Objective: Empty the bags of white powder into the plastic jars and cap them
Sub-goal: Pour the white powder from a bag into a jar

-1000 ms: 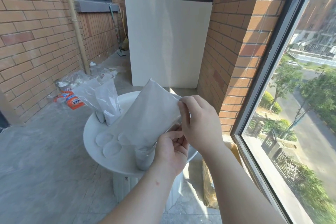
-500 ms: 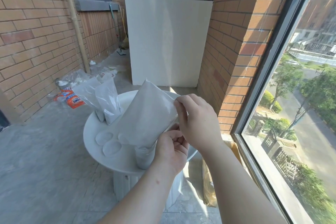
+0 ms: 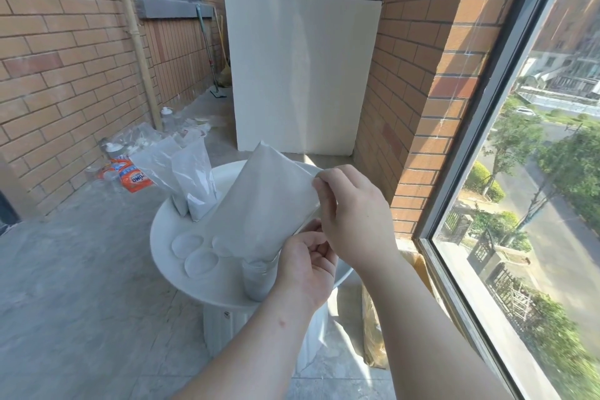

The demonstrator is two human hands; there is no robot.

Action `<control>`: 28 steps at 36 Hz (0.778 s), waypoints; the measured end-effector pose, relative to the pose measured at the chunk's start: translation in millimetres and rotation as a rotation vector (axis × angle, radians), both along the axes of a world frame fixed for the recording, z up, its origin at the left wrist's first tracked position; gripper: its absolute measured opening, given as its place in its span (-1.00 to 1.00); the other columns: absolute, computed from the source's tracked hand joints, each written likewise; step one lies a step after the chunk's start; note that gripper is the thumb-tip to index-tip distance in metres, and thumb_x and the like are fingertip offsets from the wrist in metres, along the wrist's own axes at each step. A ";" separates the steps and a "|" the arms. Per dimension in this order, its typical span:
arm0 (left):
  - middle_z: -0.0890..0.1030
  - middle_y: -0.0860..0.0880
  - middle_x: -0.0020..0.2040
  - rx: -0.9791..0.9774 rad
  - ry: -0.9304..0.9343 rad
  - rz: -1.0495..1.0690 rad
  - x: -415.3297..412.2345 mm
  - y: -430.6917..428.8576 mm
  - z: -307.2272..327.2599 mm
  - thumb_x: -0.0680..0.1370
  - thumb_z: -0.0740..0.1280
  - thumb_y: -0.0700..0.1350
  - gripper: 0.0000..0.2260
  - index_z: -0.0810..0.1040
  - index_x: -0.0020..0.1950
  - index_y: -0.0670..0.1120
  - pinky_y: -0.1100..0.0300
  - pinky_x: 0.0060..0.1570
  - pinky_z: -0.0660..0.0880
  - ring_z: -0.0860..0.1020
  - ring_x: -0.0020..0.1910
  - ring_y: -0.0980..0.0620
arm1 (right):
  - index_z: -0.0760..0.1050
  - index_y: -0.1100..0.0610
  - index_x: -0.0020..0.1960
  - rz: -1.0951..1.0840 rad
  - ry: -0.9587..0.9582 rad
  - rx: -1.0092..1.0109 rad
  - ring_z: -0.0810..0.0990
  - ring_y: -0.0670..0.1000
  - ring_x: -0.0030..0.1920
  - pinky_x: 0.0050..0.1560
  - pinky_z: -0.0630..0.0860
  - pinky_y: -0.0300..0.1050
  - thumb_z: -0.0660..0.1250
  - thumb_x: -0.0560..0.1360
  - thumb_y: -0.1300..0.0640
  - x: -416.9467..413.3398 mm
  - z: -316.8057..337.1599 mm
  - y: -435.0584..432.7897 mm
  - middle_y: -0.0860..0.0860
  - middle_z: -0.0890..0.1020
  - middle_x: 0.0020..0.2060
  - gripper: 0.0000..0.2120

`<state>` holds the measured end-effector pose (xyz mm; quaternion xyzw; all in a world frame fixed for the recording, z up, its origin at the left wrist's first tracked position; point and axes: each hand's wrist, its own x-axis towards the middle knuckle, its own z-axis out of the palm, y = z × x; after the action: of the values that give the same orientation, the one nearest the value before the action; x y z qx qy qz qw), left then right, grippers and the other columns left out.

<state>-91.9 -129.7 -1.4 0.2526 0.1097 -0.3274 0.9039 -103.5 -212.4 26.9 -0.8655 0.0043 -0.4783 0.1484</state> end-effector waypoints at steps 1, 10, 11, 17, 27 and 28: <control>0.57 -0.02 -0.46 -0.003 0.003 0.000 -0.1 0.0 0.1 0.49 0.03 -0.49 -0.69 0.49 -0.12 -0.19 0.35 -0.55 0.44 0.53 -0.55 0.10 | 0.54 0.12 -0.06 -0.010 0.003 -0.002 0.52 0.15 -0.23 -0.31 0.49 0.04 0.18 0.64 0.10 0.1 -0.2 -0.2 -0.02 0.57 -0.16 -0.79; 0.50 0.01 -0.53 0.062 0.001 -0.007 -1.0 0.8 3.4 0.49 0.03 -0.48 -0.69 0.41 -0.25 -0.14 0.36 -0.60 0.37 0.46 -0.61 0.13 | 0.53 0.13 -0.08 -0.051 0.017 -0.009 0.51 0.14 -0.24 -0.36 0.44 -0.05 0.24 0.60 0.19 -0.7 0.9 3.5 -0.02 0.57 -0.19 -0.88; 0.51 0.01 -0.51 0.052 -0.001 -0.009 -1.3 1.0 3.6 0.49 0.03 -0.49 -0.70 0.42 -0.23 -0.16 0.36 -0.60 0.38 0.47 -0.60 0.12 | 0.53 0.14 -0.08 -0.053 0.004 0.000 0.51 0.14 -0.25 -0.36 0.43 -0.05 0.24 0.60 0.19 -0.6 1.4 3.4 -0.01 0.57 -0.20 -0.87; 0.49 0.01 -0.54 0.052 0.002 0.001 -1.8 1.5 5.4 0.49 0.03 -0.49 -0.69 0.40 -0.25 -0.15 0.36 -0.60 0.38 0.46 -0.62 0.12 | 0.52 0.13 -0.08 -0.034 -0.002 0.014 0.51 0.13 -0.24 -0.36 0.41 -0.07 0.18 0.62 0.12 -1.0 3.1 5.1 -0.02 0.57 -0.18 -0.81; 0.48 0.02 -0.54 0.047 -0.012 0.003 -2.9 0.3 5.3 0.50 0.01 -0.50 -0.68 0.41 -0.24 -0.17 0.37 -0.59 0.39 0.45 -0.62 0.12 | 0.52 0.11 -0.08 -0.036 0.035 0.005 0.52 0.14 -0.23 -0.35 0.43 -0.06 0.13 0.63 0.06 -0.7 7.4 4.8 -0.03 0.57 -0.18 -0.76; 0.51 0.01 -0.52 0.039 -0.011 0.000 -2.9 0.5 5.2 0.50 0.02 -0.50 -0.68 0.44 -0.19 -0.18 0.37 -0.58 0.40 0.47 -0.61 0.12 | 0.52 0.11 -0.08 -0.036 0.028 0.012 0.51 0.14 -0.23 -0.34 0.42 -0.06 0.14 0.63 0.06 -0.7 8.5 4.6 -0.02 0.57 -0.17 -0.76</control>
<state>-94.8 -129.2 3.8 0.2719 0.1111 -0.3237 0.8994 -104.3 -207.8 35.3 -0.8712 0.0248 -0.4686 0.1447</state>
